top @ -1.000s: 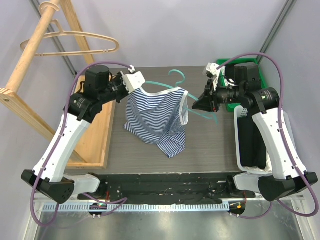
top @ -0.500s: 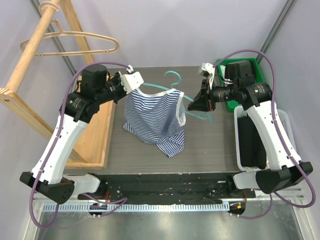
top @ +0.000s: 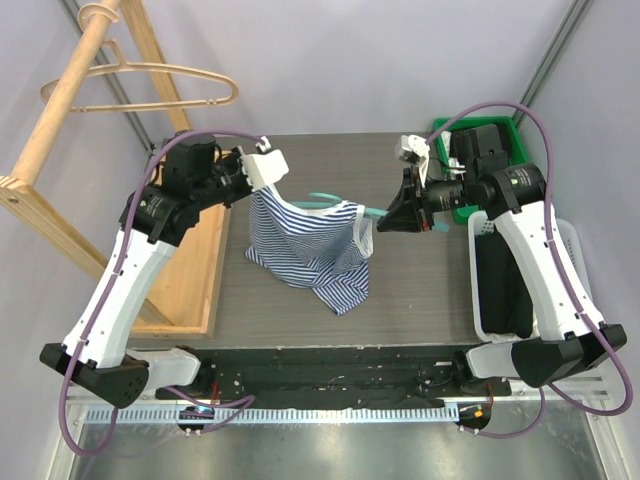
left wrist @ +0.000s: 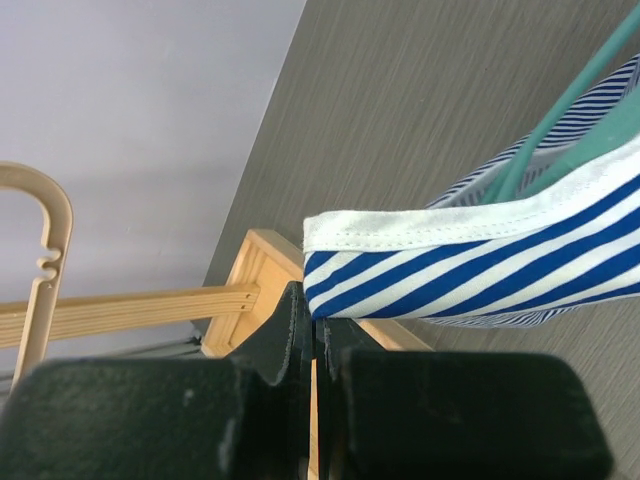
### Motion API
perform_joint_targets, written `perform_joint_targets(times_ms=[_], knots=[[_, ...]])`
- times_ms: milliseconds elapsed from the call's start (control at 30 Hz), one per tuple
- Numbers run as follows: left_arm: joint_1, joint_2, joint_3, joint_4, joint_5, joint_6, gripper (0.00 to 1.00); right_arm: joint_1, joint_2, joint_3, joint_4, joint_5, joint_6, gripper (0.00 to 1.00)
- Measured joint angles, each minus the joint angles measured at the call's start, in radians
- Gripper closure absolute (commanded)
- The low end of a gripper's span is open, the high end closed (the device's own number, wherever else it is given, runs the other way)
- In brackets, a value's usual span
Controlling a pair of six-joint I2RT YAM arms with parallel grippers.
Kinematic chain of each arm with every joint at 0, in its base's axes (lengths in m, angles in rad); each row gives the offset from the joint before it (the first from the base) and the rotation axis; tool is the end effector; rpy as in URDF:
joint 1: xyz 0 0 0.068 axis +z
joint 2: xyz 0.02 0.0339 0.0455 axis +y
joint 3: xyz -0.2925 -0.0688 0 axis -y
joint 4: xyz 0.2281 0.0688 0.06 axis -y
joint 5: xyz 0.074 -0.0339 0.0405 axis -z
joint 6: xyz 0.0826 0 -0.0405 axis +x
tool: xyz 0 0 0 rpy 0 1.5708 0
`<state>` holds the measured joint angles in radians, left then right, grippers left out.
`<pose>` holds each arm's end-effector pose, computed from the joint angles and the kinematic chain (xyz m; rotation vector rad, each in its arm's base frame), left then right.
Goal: Place the tank top on the hanger
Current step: Hang the tank top on the hanger.
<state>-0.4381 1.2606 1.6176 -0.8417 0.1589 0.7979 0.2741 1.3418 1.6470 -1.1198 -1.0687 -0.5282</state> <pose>0.2309 -0.1226 0.4555 1.2663 1.6114 0.0607 0.2030 0.1323 0.4414 -1.2423 1.6967 1.0986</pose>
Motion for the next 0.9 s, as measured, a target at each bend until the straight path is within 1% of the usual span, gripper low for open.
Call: perform_joint_targets(times_ms=[167,400,567,733,900], knots=[[0.0,0.0,0.0,-0.001,-0.006,0.005,1.0,0.0,0.0,-0.007,-0.035,-0.009,-0.033,0.99],[0.0,0.0,0.008,-0.024,0.064,-0.016,1.0,0.0,-0.001,-0.06,0.078,-0.022,0.07,0.99],[0.0,-0.01,-0.021,-0.027,0.096,-0.031,1.0,-0.019,0.011,-0.055,0.129,-0.101,0.133,0.99],[0.0,-0.012,-0.048,-0.029,0.1,-0.031,1.0,-0.08,0.058,-0.035,0.163,-0.206,0.185,0.99],[0.0,-0.01,-0.048,-0.027,0.106,-0.031,1.0,-0.09,0.08,-0.036,0.192,-0.262,0.227,0.99]])
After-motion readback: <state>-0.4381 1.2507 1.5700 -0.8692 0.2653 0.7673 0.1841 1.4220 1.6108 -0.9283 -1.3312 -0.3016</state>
